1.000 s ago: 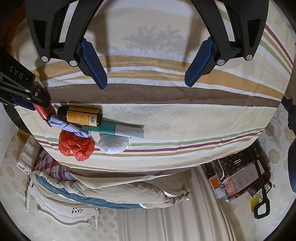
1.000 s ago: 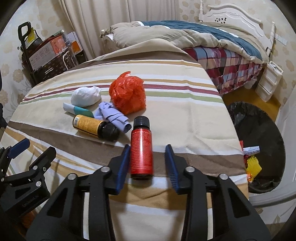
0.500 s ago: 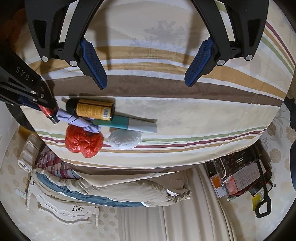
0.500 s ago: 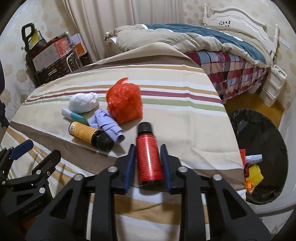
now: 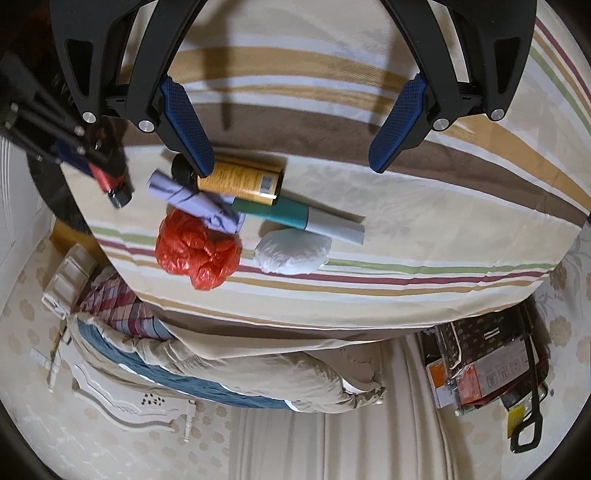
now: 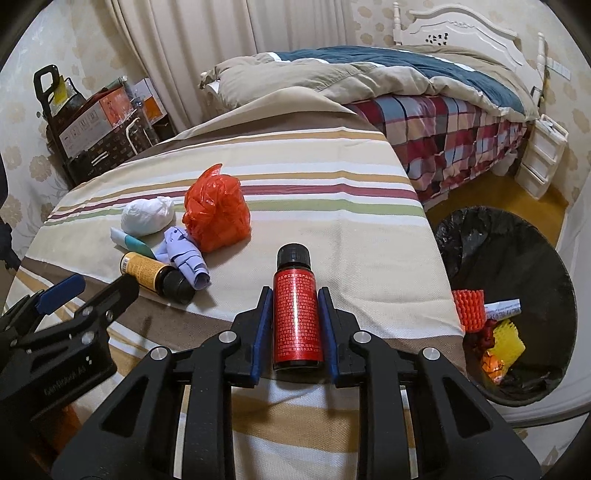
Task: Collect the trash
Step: 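Grasp the gold bottle with the left tool while the right tool holds the red bottle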
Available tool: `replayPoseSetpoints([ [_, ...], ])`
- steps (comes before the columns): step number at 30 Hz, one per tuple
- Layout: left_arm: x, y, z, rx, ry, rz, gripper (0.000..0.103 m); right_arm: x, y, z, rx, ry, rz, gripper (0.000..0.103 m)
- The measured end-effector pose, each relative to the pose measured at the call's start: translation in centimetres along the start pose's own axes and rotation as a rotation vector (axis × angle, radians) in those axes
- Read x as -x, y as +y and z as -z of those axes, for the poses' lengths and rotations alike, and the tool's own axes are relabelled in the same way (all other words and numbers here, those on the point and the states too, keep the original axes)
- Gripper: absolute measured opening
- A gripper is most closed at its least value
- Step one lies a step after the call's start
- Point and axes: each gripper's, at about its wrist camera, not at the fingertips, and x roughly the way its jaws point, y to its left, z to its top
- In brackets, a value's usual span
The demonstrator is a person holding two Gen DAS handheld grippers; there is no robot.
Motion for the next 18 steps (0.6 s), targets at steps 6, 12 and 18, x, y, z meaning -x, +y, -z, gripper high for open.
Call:
replayPoseSetpoints([
  [6,-1.0,-1.0,-1.1,0.019,0.019,-0.007,0.086,0.0,-0.1,0.1,-0.006,0.000,-0.010,0.024],
  [12,-1.3,-1.0,-1.5,-0.007,0.015,-0.033,0.088,0.0,-0.1,0.1,-0.004,0.000,-0.008,0.024],
  [18,-0.7,0.4,-0.9,-0.004,0.030,-0.054,0.089,0.0,0.0,0.1,-0.001,0.000,-0.004,0.024],
])
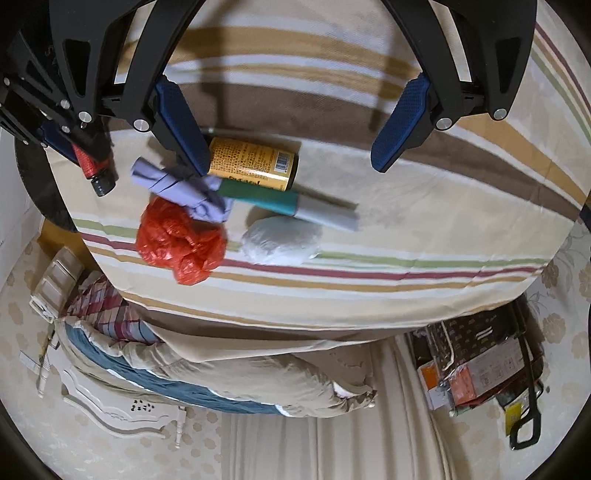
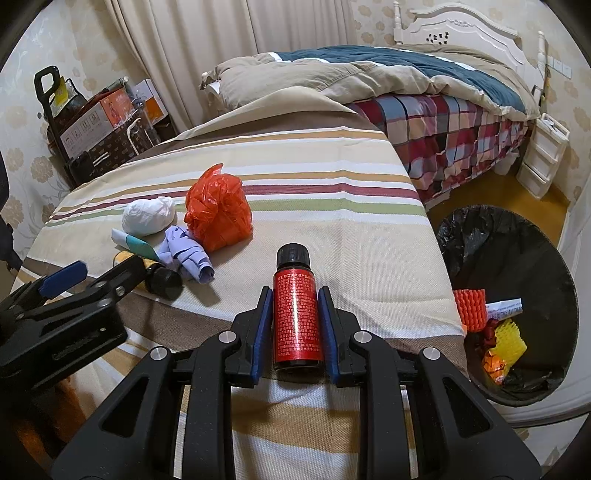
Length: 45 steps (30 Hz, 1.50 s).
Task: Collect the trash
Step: 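Grasp the gold bottle with the left tool while the right tool holds the red bottle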
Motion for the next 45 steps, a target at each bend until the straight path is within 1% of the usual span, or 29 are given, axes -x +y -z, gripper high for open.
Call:
replayPoseSetpoints([
  [3,0.0,-0.3,-0.3,0.009,0.004,0.007,0.089,0.0,0.1,0.0,0.004,0.000,0.005,0.025],
  [5,0.1,-0.8,-0.7,0.012,-0.008,0.014,0.089,0.0,0.1,0.0,0.005,0.000,0.006,0.025],
  [7,0.0,-1.6,-1.1,-0.002,-0.025,0.002,0.089,0.0,0.1,0.0,0.005,0.000,0.005,0.025],
  [9,-0.9,-2.0,-1.0,-0.018,0.005,-0.018,0.089,0.0,0.1,0.0,0.006,0.000,0.007,0.025],
  [10,-1.3,-1.9,-0.8,-0.019,0.023,-0.017,0.089,0.0,0.1,0.0,0.006,0.000,0.006,0.025],
  [13,-1.2,-1.5,0.1,-0.030,0.041,-0.024,0.089,0.0,0.1,0.0,0.001,-0.001,0.001,0.025],
  [19,-0.5,0.0,1.2,-0.040,0.057,-0.019,0.089,0.0,0.1,0.0,0.001,-0.001,0.000,0.025],
  [25,0.1,1.1,1.9,-0.058,0.054,-0.005,0.088,0.0,0.1,0.0,0.001,0.000,0.001,0.025],
  [28,0.3,1.6,2.1,-0.051,0.050,0.005,0.088,0.0,0.1,0.0,0.004,0.000,0.003,0.025],
  [32,0.3,1.1,1.6,-0.072,0.027,0.024,0.086,0.0,0.2,0.1,0.010,0.001,0.009,0.025],
  [34,0.2,0.5,1.4,-0.103,0.014,0.035,0.080,0.0,0.2,0.1,0.008,0.001,0.008,0.025],
  [36,-0.3,0.1,1.3,-0.120,0.028,0.055,0.064,0.1,0.2,0.1,0.008,0.001,0.009,0.025],
  [38,-0.7,0.2,1.3,-0.116,0.050,0.087,0.055,0.1,0.2,0.1,0.011,0.001,0.011,0.025],
  [39,-0.6,0.3,1.3,-0.115,0.044,0.089,0.050,0.1,0.3,0.1,0.011,0.001,0.012,0.025],
  [40,-0.6,0.3,1.3,-0.116,0.043,0.098,0.047,0.1,0.3,0.1,0.011,0.001,0.012,0.025],
  [42,-0.4,0.2,1.5,-0.129,0.034,0.092,0.033,0.1,0.3,0.1,0.011,0.001,0.012,0.025],
  [44,-0.3,0.2,1.7,-0.143,0.025,0.093,0.027,0.1,0.3,0.1,0.013,0.001,0.015,0.025],
  [45,-0.3,0.2,1.7,-0.141,0.024,0.102,0.027,0.1,0.4,0.2,0.015,0.001,0.018,0.025],
])
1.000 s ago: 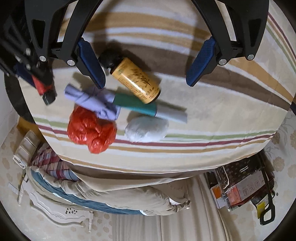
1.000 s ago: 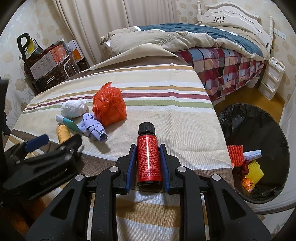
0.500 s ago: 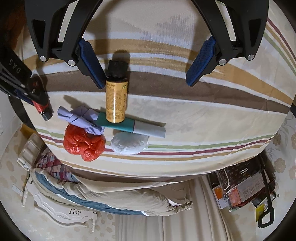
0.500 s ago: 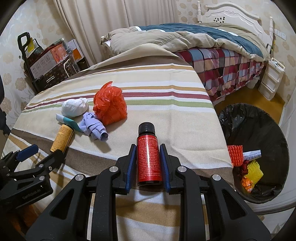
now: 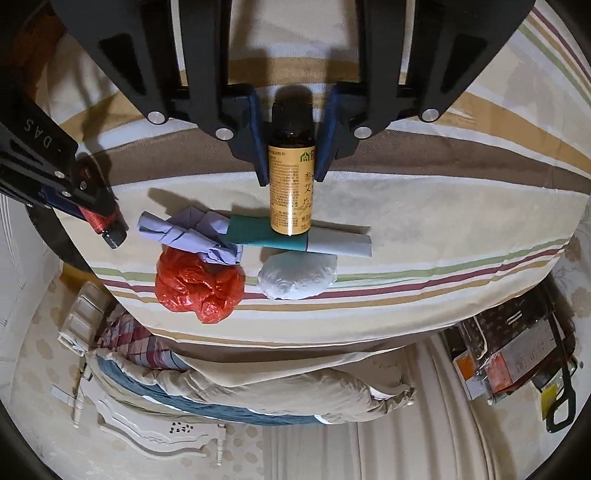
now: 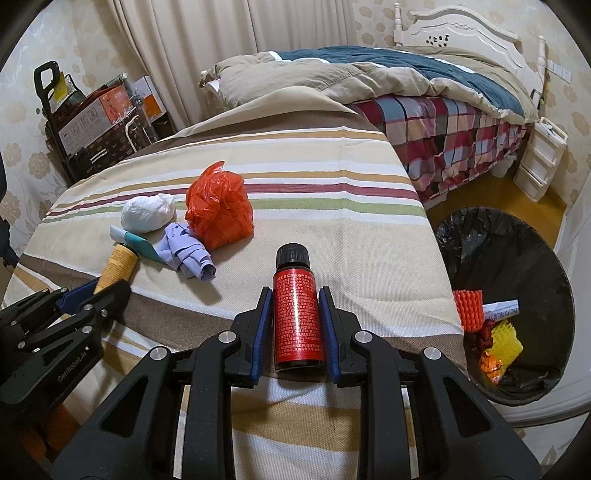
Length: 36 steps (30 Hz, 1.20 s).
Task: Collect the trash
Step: 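Grasp the gold bottle with the left tool while the right tool holds the red bottle, then carry both bottles over the black bin and open both tools to drop them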
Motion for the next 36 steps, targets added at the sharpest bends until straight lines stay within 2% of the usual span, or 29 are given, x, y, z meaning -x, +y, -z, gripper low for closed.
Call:
replayPoseSetpoints([
  [13,1.3,0.7,0.8,0.031,-0.028,0.020,0.027,0.9,-0.1,0.4,-0.014,-0.015,-0.001,0.023],
  [23,3.1,-0.5,0.7,0.029,-0.063,0.062,0.027,3.2,-1.1,0.9,-0.046,-0.048,-0.009,0.023],
  [28,4.2,-2.8,-0.2,-0.003,-0.094,0.095,0.027,5.2,-2.9,0.8,-0.079,-0.088,0.007,0.023],
  [36,4.8,-9.1,-2.3,-0.091,-0.131,0.174,0.027,7.8,-8.0,0.8,-0.153,-0.152,0.082,0.023],
])
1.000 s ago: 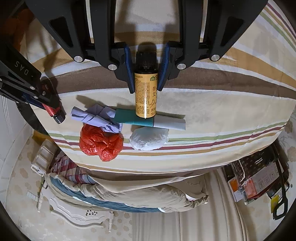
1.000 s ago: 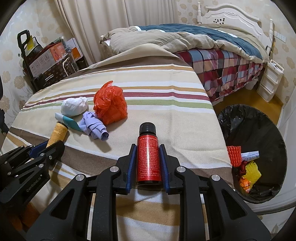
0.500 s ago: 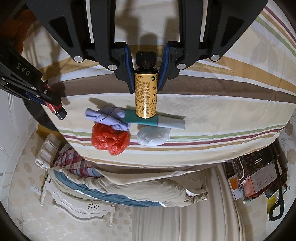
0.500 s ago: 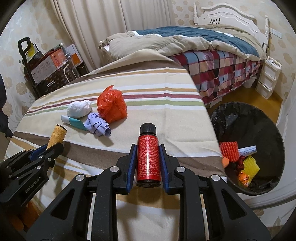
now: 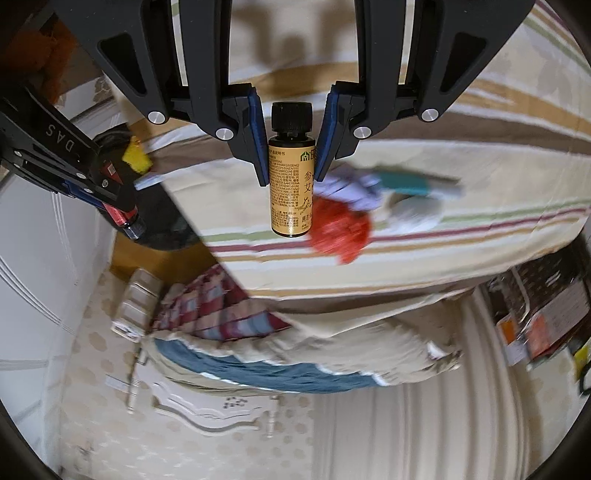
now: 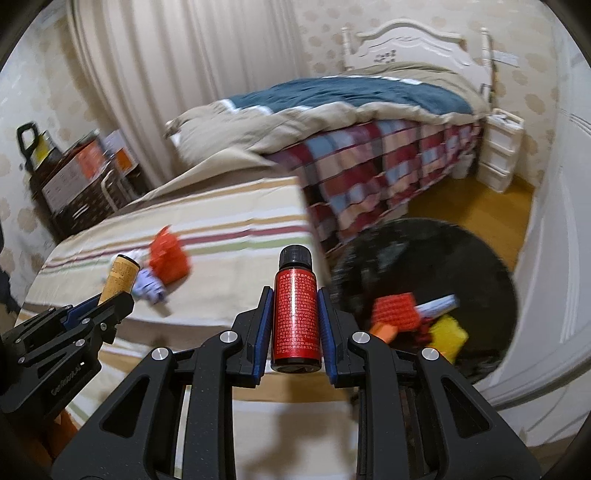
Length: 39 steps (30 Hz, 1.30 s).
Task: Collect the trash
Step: 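Carry both bottles over the black bin and open both tools to drop them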
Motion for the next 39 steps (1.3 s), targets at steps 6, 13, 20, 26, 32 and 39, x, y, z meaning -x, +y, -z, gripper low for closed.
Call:
replayPoseSetpoints([
  [6,-1.8,-4.2,-1.6,-0.057,-0.008,0.042,0.027,0.4,-4.7,-0.8,-0.045,-0.033,0.079,0.023],
  [13,-4.9,-8.7,-3.1,-0.110,0.006,0.068,0.027,-0.6,-9.1,-1.5,-0.087,-0.043,0.141,0.023],
  [20,-7.7,-11.4,-3.6,-0.149,0.025,0.067,0.027,-2.3,-12.1,-1.7,-0.119,-0.034,0.162,0.023],
  [26,-9.9,-13.6,-4.2,-0.180,0.049,0.061,0.027,-3.7,-13.9,-1.2,-0.140,-0.016,0.174,0.023],
  [32,-11.3,-15.1,-4.4,-0.200,0.067,0.053,0.027,-4.8,-15.3,-1.1,-0.158,0.001,0.185,0.023],
  [39,-12.1,-16.1,-4.5,-0.211,0.083,0.047,0.027,-5.4,-16.2,-1.0,-0.171,0.007,0.201,0.024],
])
